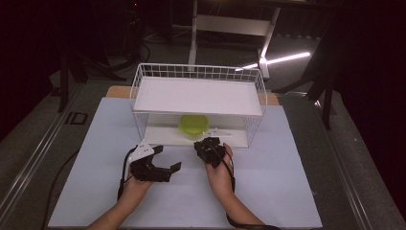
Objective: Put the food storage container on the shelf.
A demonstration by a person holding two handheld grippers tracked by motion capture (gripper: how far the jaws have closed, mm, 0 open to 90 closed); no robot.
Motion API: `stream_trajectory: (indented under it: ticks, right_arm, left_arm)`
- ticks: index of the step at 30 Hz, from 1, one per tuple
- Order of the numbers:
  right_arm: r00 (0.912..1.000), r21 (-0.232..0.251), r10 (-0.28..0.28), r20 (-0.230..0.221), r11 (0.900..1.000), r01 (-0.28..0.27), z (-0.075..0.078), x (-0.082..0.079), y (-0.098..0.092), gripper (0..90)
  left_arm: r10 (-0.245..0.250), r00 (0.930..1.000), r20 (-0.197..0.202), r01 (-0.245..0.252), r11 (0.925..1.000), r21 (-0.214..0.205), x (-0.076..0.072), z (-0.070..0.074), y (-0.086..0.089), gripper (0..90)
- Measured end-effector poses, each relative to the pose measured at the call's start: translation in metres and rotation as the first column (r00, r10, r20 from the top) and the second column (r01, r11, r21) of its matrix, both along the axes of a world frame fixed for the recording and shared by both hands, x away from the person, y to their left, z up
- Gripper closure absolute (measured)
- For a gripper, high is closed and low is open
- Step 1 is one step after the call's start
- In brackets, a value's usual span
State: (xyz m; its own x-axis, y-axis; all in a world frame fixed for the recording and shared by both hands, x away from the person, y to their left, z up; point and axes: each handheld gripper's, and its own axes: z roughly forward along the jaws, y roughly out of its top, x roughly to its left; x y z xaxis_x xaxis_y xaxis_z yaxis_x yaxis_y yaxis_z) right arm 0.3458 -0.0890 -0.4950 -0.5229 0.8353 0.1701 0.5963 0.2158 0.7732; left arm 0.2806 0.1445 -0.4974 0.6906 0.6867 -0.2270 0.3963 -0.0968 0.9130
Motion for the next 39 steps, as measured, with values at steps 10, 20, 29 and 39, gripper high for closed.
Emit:
stream_trajectory:
  ticks: [10,20,29,39]
  right_arm:
    - [0.9889,0.053,0.094,0.115,0.9935,-0.101,0.019,-0.032,-0.021,32.2]
    - [0.9655,0.064,0.167,0.2,0.9811,-0.183,0.034,-0.057,-0.034,14.7]
    - [0.9526,0.032,0.191,0.237,0.9784,-0.204,0.041,-0.077,-0.048,14.8]
    - [0.951,0.035,0.182,0.25,0.9798,-0.197,0.042,-0.094,-0.073,14.8]
  left_arm:
    - [-0.065,0.9958,0.064,0.065,0.9978,-0.006,-0.011,0.016,0.007,2.6]
    - [-0.108,0.9916,0.071,0.109,0.9941,0.002,-0.023,0.024,0.007,2.6]
    - [-0.128,0.9893,0.071,0.128,0.9918,0.001,-0.035,0.03,0.015,2.6]
    - [-0.132,0.9895,0.059,0.132,0.9913,0.001,-0.049,0.028,0.03,2.6]
